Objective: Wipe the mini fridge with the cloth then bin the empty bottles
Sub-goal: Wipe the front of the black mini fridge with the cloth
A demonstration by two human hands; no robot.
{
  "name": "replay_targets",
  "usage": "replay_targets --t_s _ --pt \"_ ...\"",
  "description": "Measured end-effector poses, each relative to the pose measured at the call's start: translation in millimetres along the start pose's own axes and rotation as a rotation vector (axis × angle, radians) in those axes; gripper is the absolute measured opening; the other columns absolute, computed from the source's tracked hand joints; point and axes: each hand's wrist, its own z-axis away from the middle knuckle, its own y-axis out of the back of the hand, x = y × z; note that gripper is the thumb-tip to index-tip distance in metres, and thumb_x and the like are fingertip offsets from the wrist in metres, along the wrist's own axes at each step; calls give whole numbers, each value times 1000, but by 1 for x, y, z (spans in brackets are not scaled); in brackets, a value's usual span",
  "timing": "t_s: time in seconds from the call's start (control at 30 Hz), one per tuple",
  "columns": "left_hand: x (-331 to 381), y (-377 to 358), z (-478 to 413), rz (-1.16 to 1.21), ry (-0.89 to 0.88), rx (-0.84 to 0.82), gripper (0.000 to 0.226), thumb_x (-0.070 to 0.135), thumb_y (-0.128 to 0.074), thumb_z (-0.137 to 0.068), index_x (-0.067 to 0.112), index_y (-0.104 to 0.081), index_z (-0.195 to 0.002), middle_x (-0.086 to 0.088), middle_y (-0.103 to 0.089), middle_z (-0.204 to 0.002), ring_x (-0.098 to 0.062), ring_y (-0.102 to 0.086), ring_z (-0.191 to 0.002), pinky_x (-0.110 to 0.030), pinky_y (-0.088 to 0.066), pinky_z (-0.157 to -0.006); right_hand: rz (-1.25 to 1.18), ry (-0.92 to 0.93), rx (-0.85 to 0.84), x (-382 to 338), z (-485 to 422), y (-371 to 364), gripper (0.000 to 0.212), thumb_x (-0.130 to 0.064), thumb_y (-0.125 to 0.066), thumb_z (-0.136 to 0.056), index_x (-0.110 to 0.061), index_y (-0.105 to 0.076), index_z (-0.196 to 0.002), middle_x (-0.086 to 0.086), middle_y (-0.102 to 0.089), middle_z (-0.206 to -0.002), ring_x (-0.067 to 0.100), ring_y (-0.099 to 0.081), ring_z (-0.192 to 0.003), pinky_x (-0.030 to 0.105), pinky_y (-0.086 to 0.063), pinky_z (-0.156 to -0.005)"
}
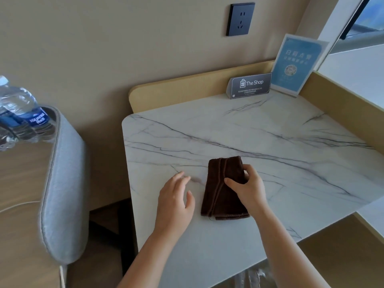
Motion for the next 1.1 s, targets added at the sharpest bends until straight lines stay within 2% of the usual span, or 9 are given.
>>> replay_targets --t_s 0.07,0.23,0.33,0.43,0.6,0.7,0.87,1.1 --pt "3 2 15 -10 14 30 34 16 -47 -83 7 -60 -114 -8 -57 -123 -20 -51 -116 -31 -40 -95 -3 37 -19 0 11 5 32 -16 -73 -75 -34 -52 -91 -8 -67 -86 4 -63 -75 16 -45 -54" --pt "12 12 53 -17 55 21 36 4 -60 -81 8 -58 -116 -8 -54 -127 -21 -49 -118 -30 -38 -94 -17 109 -15 -1 44 18 35 -16 -74 -74 -38 -51 -87 -9 -68 -83 6 -63 -76 25 -47 -62" --pt "19 21 70 -6 63 10 35 4 -60 -83 9 -58 -117 -7 -53 -129 -20 -49 -119 -28 -37 -95 -62 120 -9 -1 71 26 35 -15 -74 -74 -38 -51 -87 -11 -68 -84 9 -64 -78 30 -50 -66" --pt "30 32 89 0 57 -1 35 6 -59 -85 10 -57 -120 -4 -51 -132 -18 -46 -121 -26 -35 -97 -104 128 0 2 105 34 34 -14 -74 -74 -34 -53 -91 -8 -69 -85 11 -65 -78 29 -50 -64" --pt "39 54 140 19 -3 15 34 7 -61 -83 10 -58 -117 -6 -54 -128 -18 -49 -118 -28 -39 -94 -115 136 52 15 175 41 32 -14 -74 -74 -31 -54 -93 -7 -70 -82 12 -66 -75 33 -53 -67" --pt "39 66 186 33 1 42 35 6 -63 -82 9 -58 -117 -7 -56 -126 -14 -48 -116 -32 -40 -94 -104 126 81 25 221 41 32 -15 -75 -73 -32 -54 -90 -7 -70 -81 11 -66 -75 32 -52 -67" --pt "39 67 264 53 70 15 37 4 -62 -81 7 -58 -118 -8 -57 -124 -22 -52 -116 -41 -44 -96 -70 109 97 50 289 51 33 -12 -75 -73 -33 -54 -88 -8 -70 -78 6 -65 -71 28 -49 -63" --pt "70 53 312 67 44 -78 36 7 -61 -83 9 -58 -119 -6 -57 -125 -20 -53 -116 -41 -46 -94 16 102 175 79 347 98 35 -14 -75 -74 -35 -53 -91 -10 -68 -83 0 -63 -72 20 -46 -61"
